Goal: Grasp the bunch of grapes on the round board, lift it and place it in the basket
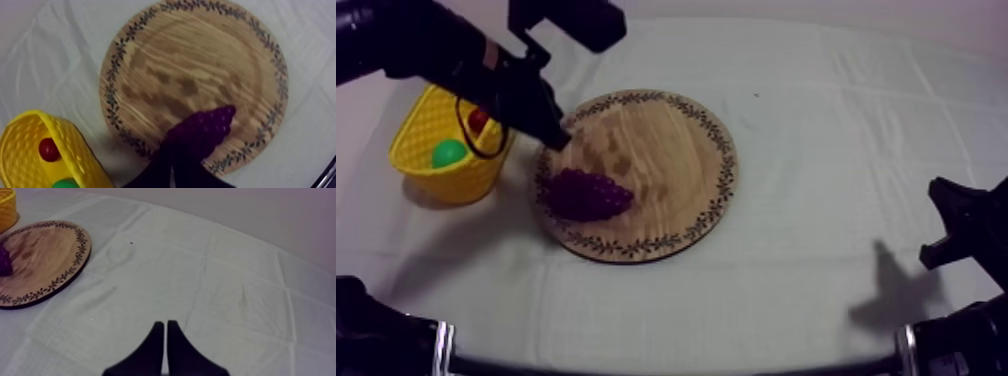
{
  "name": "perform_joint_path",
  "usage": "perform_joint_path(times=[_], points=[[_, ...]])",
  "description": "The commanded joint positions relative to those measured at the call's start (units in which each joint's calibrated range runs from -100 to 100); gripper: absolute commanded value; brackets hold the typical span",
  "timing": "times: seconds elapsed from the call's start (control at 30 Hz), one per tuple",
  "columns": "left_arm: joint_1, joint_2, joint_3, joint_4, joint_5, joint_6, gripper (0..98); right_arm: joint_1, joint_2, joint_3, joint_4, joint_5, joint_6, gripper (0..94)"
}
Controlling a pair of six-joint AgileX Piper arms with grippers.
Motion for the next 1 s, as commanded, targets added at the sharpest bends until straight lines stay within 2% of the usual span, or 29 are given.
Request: perform_joint_path(times=[0.0, 0.07, 0.23, 0.37, 0.5, 0.57, 0.7, 0.97], points=[[0.27, -0.59, 1.39, 0.37, 1.17, -1.02, 0.9, -0.02, -0.01, -0.03, 0.01, -0.03, 0.0, 0.4], [0.64, -1.36, 2.52, 0.65, 1.89, -1.37, 5.8, -0.02, -0.01, -0.03, 0.01, -0.03, 0.0, 0.4], [1.0, -2.86, 4.96, 1.71, 2.47, -2.05, 34.3, -0.02, -0.01, -0.03, 0.01, -0.03, 0.0, 0.4], [1.05, -3.49, 5.76, 2.42, 2.65, -2.11, 48.9, -0.02, -0.01, -0.03, 0.01, -0.03, -0.01, 0.4], [0.79, -3.76, 6.58, 2.91, 2.91, -2.34, 78.0, -0.02, -0.01, -0.03, 0.01, -0.03, 0.0, 0.4], [0.61, -3.68, 6.94, 3.1, 2.93, -2.81, 87.2, -0.02, -0.01, -0.03, 0.01, -0.03, 0.0, 0.4], [0.29, -3.14, 7.14, 3.24, 2.18, -3.31, 93.9, -0.02, -0.01, -0.03, 0.01, -0.03, 0.0, 0.4], [-0.17, -0.88, 11.02, 3.28, -4.89, -6.08, 95.9, -0.02, -0.01, -0.03, 0.01, -0.03, 0.0, 0.4]])
